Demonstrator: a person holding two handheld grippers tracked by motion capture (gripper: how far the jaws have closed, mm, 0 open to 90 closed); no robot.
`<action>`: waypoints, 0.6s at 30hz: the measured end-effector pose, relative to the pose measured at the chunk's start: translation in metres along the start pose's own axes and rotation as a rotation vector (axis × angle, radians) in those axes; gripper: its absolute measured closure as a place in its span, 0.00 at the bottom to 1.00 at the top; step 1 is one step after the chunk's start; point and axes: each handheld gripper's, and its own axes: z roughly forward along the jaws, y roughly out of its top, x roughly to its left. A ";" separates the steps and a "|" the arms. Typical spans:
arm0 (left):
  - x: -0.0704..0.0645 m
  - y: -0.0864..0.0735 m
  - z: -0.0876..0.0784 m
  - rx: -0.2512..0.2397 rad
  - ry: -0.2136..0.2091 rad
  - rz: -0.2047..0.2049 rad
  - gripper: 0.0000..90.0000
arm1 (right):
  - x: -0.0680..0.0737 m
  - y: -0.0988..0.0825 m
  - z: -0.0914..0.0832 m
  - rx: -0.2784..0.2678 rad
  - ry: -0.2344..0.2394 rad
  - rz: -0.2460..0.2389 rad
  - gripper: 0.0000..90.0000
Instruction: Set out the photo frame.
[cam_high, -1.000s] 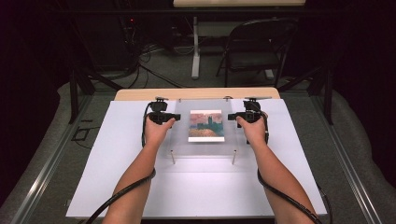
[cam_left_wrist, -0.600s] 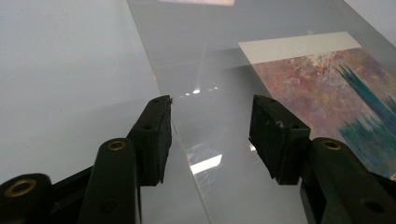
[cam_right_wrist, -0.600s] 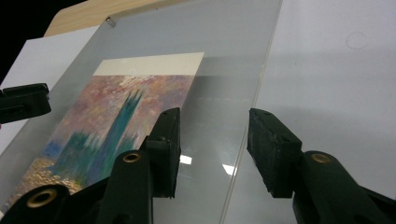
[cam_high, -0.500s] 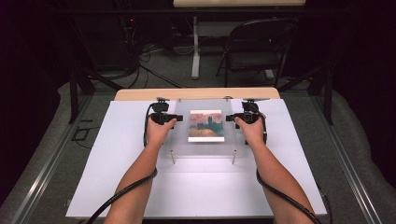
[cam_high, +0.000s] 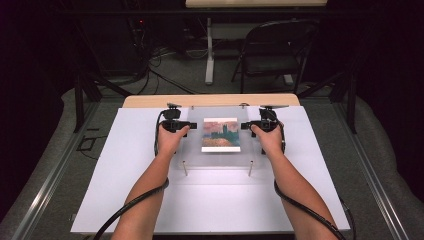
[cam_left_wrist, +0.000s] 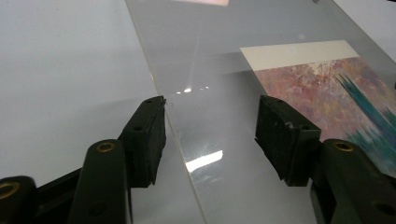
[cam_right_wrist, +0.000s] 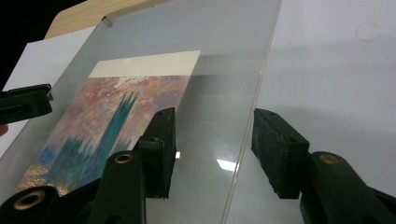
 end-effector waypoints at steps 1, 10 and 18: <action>0.000 0.000 0.000 -0.001 -0.003 -0.004 0.47 | 0.000 0.000 0.001 -0.001 0.005 0.005 0.54; 0.002 0.001 0.005 0.008 -0.025 -0.034 0.39 | -0.002 0.001 0.005 0.019 0.035 0.028 0.51; 0.003 0.000 0.007 0.005 -0.031 -0.052 0.38 | -0.001 0.000 0.008 0.012 0.038 0.038 0.49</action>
